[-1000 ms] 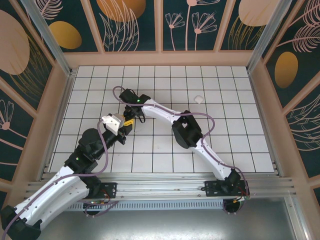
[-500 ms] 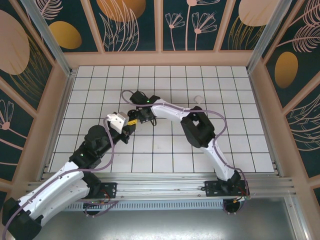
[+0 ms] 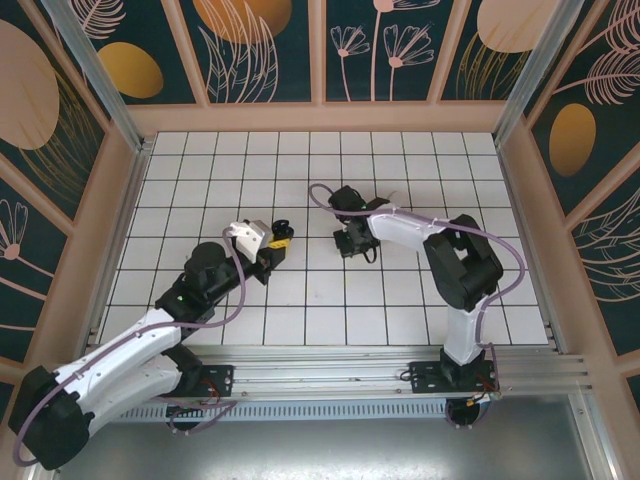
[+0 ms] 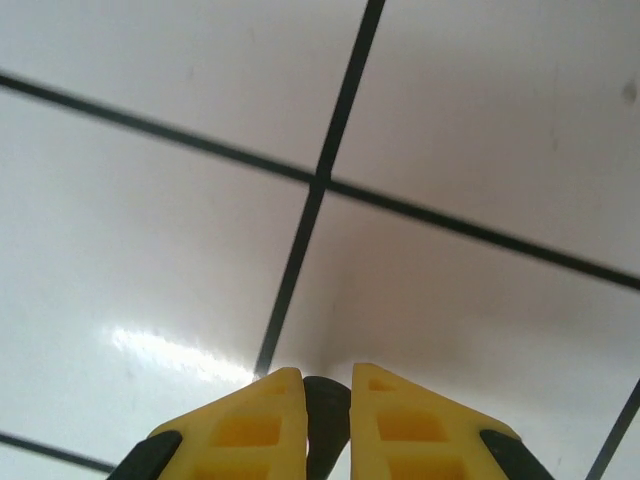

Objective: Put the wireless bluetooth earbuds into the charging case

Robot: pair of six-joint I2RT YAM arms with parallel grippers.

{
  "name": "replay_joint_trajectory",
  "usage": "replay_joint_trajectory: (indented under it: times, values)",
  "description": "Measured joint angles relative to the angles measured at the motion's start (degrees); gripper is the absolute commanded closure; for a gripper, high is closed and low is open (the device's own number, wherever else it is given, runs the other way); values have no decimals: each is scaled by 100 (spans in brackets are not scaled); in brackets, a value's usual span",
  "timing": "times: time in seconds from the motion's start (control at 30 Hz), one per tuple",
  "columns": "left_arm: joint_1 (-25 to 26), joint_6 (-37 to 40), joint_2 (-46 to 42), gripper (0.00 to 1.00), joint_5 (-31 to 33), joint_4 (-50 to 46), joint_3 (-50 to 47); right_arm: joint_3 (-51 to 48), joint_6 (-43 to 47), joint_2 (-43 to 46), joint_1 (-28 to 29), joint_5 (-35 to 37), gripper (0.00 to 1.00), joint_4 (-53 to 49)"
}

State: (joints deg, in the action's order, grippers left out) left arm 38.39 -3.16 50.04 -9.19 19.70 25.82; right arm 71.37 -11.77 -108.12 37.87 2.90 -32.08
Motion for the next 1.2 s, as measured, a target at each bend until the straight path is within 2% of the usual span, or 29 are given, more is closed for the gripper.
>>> replay_joint_trajectory:
  times: [0.23,0.33,0.43,0.8,0.97,1.2]
  values:
    - [0,-11,623,100,-695,588,2,-396,155,87,26,-101,86,369]
    - [0,-4,640,100,-822,796,2,-452,229,107,28,-81,77,446]
    - [0,13,610,100,-844,896,0,-470,280,109,48,-24,68,492]
    - [0,190,295,100,-706,905,-9,-48,127,111,48,114,65,114]
    - [0,304,212,100,-595,852,-44,299,-389,116,48,101,65,-199]
    - [0,398,201,100,-551,824,-44,306,-1893,345,46,-79,66,-358]
